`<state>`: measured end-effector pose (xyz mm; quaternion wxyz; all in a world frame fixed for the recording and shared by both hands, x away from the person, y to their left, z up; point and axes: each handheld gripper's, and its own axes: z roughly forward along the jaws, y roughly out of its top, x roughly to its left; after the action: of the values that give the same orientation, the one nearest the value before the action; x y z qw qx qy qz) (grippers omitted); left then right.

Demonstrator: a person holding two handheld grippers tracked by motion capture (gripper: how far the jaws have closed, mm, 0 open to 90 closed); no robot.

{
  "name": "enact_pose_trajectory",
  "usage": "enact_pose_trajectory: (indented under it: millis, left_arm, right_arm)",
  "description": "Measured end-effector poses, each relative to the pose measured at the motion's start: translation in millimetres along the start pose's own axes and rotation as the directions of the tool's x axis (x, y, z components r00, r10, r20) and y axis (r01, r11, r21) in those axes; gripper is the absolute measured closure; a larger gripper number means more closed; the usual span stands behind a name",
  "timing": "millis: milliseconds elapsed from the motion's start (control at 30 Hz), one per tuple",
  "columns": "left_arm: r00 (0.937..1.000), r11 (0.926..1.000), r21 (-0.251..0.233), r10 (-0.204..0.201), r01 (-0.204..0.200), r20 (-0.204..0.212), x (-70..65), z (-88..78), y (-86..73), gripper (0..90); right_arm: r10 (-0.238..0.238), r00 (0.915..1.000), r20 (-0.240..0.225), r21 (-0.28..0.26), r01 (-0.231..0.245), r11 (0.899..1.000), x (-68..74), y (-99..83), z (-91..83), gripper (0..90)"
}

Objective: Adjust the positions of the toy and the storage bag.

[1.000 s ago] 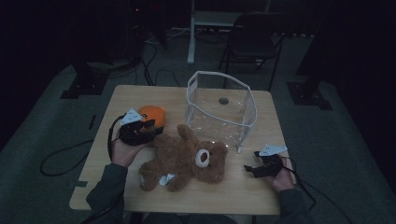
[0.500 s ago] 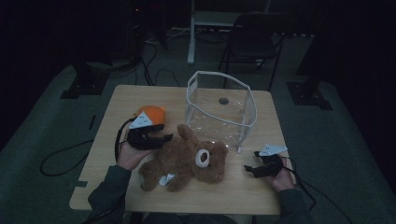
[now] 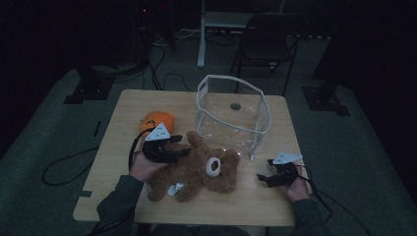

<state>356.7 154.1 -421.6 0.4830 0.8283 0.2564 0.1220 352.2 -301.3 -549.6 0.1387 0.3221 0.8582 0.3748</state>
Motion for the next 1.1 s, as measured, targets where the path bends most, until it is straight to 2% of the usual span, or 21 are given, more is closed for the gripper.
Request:
enact_pose_trajectory:
  millis: [467, 733, 1100]
  left_arm:
    - [0.9978, 0.9996, 0.022, 0.019, -0.02, 0.064, -9.5, 24.0, -1.0, 36.9]
    - [0.99, 0.9972, 0.025, 0.067, -0.07, 0.124, -21.6, 35.6, 2.4, 35.6]
    - [0.981, 0.9941, 0.045, 0.09, -0.099, 0.172, -34.1, 52.8, 1.5, 33.9]
  right_arm:
    - [0.0, 1.0, 0.0, 0.0, 0.0, 1.0, 0.0, 0.0, 0.0, 17.0]
    - [-0.001, 1.0, 0.0, 0.0, 0.001, 1.0, -0.1, 0.0, 0.0, 17.0]
    - [-0.002, 1.0, -0.001, 0.0, 0.002, 1.0, -0.3, 0.0, 0.0, 17.0]
